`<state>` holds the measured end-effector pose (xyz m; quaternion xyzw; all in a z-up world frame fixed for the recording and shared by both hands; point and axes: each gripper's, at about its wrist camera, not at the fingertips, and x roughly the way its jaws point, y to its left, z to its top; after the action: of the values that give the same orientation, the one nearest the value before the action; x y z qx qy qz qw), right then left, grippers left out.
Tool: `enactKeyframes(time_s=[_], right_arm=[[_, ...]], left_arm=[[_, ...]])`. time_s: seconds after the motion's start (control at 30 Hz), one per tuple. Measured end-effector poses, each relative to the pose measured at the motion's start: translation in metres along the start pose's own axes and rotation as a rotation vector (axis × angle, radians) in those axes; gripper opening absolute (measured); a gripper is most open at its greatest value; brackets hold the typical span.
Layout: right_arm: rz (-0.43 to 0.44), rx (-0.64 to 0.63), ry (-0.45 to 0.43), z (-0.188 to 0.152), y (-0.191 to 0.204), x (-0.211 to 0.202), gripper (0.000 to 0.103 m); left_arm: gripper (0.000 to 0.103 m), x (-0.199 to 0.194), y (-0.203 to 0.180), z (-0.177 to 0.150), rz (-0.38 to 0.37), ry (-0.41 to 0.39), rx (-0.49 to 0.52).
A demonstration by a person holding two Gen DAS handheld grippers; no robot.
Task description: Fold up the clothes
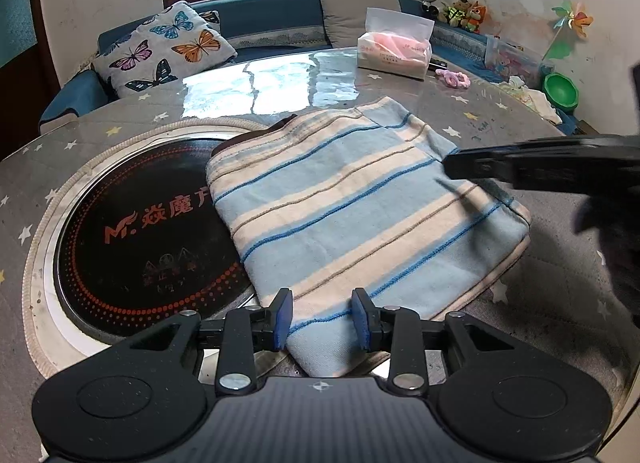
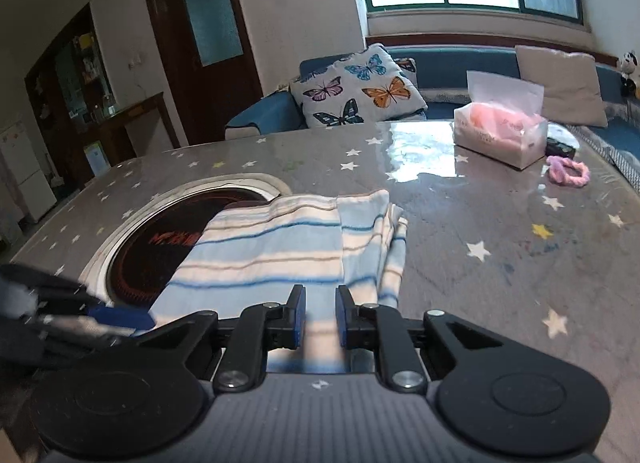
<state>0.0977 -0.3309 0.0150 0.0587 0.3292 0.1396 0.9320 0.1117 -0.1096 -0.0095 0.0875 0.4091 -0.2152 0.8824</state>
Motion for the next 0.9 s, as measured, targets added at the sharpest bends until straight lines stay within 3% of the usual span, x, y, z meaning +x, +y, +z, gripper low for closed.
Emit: enactKeyframes(time_s=[0.2,0.4,0.57,0.9], right_arm=[[-0.065,0.029,0.043,-0.002,-0.017,0.022,0.014],[-0.040,-0.006,-0.001,0.017,-0.009,0.024,0.014],[-0.066,0.007,0.044,0.018,-0.017,0.048,0.012],[-0.071,-0.014,0.018,0.044,-0.017,0.060,0.013]], left_arm=[[0.036,0.001,0.001,-0.001,-0.010,-0.002,0.004],[0.037,0.001,0.002,-0.002,-0.011,-0.004,0.004],[0.037,0.001,0.003,-0.003,-0.014,-0.005,0.004],[0.037,0.001,0.002,-0.002,-0.017,-0.005,0.004]])
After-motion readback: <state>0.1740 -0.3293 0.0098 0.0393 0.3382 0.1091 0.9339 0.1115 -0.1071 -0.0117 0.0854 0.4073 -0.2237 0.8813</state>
